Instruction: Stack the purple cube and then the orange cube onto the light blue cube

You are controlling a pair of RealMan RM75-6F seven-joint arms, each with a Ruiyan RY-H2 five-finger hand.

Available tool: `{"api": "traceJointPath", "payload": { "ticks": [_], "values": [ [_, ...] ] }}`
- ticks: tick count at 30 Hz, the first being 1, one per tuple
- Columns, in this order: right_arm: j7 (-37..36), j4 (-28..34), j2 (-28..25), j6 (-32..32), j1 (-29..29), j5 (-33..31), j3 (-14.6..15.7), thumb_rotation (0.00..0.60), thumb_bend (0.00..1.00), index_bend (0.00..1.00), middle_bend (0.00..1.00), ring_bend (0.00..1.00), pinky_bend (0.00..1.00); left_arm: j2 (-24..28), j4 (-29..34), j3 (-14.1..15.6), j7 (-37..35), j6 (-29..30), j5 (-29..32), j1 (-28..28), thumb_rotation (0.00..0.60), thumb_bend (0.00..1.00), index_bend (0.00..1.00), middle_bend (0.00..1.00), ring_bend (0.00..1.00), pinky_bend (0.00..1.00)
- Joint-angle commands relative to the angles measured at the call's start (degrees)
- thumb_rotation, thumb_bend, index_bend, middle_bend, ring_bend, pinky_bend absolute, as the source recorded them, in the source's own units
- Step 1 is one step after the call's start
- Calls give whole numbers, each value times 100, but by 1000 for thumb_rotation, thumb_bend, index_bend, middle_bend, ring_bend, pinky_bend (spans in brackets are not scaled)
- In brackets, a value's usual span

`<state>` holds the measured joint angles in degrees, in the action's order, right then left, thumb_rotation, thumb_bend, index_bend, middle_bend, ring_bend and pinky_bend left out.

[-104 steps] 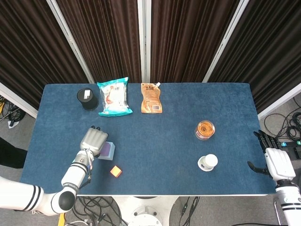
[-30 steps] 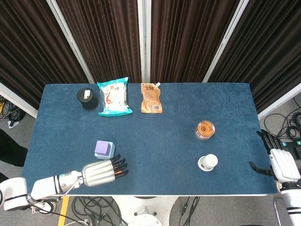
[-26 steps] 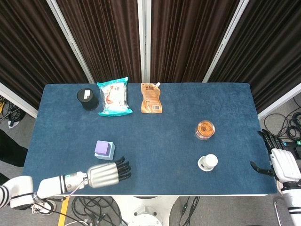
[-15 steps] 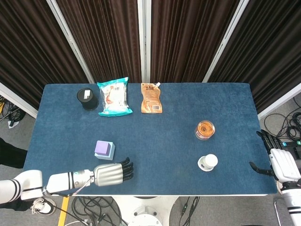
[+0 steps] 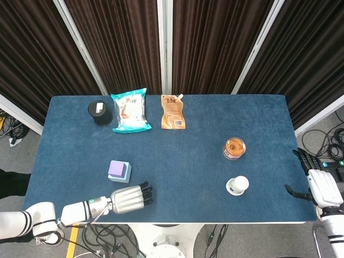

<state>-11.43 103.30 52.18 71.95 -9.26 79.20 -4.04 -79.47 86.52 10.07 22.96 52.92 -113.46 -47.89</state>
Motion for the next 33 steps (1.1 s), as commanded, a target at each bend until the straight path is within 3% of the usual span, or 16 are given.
{"api": "traceJointPath", "payload": {
  "ticks": [1, 33],
  "values": [
    [10, -1, 5, -16, -8, -18, -2, 600, 149, 0, 0, 0, 0, -109, 12, -18, 51, -52, 107, 64, 600, 118, 337, 426, 231, 273],
    [21, -52, 9, -121, -42, -155, -24, 600, 151, 0, 0, 0, 0, -362, -379, -59, -226, -151, 700, 196, 600, 141, 400, 529, 271, 278]
  ]
}}
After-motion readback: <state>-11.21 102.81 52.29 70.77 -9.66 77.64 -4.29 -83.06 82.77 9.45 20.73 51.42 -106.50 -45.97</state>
